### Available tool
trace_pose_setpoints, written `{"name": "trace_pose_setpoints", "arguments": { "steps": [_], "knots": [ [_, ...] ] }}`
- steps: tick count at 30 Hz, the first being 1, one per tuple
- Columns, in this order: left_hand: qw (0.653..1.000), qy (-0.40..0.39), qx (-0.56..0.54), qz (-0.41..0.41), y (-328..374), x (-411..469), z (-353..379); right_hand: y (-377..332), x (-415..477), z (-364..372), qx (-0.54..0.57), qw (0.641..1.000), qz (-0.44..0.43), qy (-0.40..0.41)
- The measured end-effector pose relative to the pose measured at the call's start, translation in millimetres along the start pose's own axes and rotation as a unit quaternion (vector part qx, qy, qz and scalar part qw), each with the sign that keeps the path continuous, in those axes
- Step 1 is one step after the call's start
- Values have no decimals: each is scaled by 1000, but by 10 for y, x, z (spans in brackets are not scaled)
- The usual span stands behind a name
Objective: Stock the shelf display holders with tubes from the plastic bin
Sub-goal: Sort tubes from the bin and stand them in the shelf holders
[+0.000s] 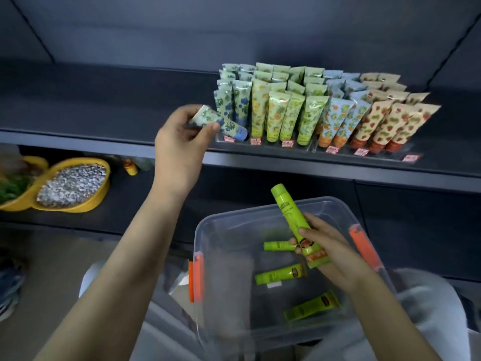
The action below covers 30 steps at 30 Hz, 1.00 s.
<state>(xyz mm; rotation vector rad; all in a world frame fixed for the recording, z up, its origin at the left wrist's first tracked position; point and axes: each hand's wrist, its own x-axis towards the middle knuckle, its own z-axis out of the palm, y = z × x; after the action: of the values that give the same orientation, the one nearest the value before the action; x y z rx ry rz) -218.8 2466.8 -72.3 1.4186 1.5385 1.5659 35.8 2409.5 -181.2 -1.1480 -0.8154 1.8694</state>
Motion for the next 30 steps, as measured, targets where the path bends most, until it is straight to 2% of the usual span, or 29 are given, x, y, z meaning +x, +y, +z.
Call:
{"name": "trace_pose_setpoints", "arguments": {
  "steps": [4,11,23,30],
  "knots": [
    [991,21,106,81,103,345,157,-79,-15,4,-34,998,-19,39],
    [957,-30,238,161,-63,645,373,-175,-3,-161,-72,995,-32,58],
    [931,-93,317,156,-202,756,499,-199,85,-179,-71,995,-45,55],
    [848,-34,450,277,-217,815,461,-187,102,-201,-66,995,-47,52]
  ]
}}
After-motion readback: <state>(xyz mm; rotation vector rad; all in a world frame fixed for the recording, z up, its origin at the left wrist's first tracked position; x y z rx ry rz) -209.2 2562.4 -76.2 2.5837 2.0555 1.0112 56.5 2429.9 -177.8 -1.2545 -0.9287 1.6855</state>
